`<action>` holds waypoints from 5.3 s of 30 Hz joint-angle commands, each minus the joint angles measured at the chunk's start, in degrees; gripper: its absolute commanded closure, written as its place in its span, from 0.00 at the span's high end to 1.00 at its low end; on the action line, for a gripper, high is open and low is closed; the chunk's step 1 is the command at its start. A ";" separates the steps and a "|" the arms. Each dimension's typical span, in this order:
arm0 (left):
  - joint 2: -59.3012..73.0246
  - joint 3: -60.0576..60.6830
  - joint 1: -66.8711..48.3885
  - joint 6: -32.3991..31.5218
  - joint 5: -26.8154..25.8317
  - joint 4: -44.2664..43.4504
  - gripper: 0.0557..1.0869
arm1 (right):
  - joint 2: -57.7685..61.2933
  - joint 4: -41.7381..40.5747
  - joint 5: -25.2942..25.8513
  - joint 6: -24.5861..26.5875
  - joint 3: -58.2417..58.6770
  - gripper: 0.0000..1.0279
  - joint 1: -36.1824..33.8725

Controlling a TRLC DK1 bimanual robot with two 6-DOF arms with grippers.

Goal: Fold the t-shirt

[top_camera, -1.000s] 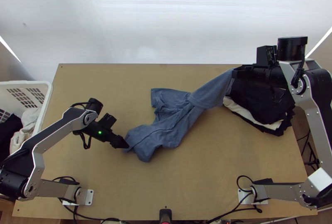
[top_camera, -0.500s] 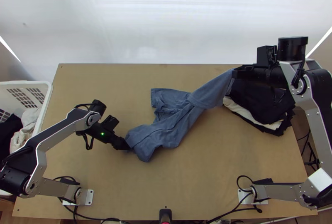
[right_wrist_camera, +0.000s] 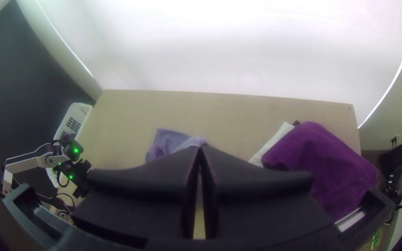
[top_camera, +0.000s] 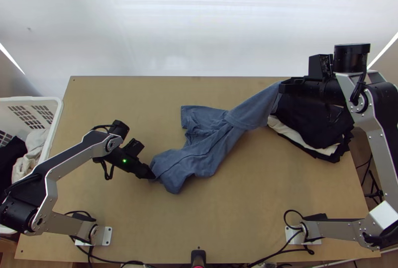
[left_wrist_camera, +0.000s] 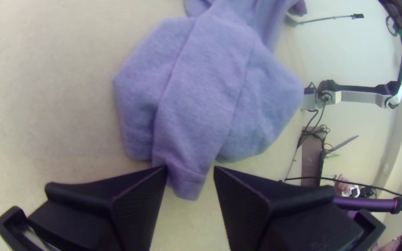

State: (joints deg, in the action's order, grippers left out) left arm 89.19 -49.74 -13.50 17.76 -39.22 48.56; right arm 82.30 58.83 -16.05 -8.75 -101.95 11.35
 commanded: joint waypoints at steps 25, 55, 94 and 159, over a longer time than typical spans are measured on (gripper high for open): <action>-25.91 -16.53 22.99 -42.37 18.22 -16.91 0.03 | 4.80 1.29 -0.03 -6.10 -4.04 0.03 -9.86; -27.05 -55.91 28.79 -54.76 27.88 -14.89 0.03 | -22.45 -7.68 0.41 4.10 -11.16 0.03 -5.03; -42.08 5.97 21.93 -38.24 23.84 -20.96 0.03 | -20.60 -21.91 2.61 -0.39 46.23 0.03 2.36; 21.55 -32.53 29.67 -22.68 14.61 -15.42 0.03 | 22.90 4.19 2.69 9.02 10.46 0.03 -5.73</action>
State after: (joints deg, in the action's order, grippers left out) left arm 110.43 -82.74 13.23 -6.68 -23.62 32.67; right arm 106.80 62.06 -13.52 -0.32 -93.58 6.26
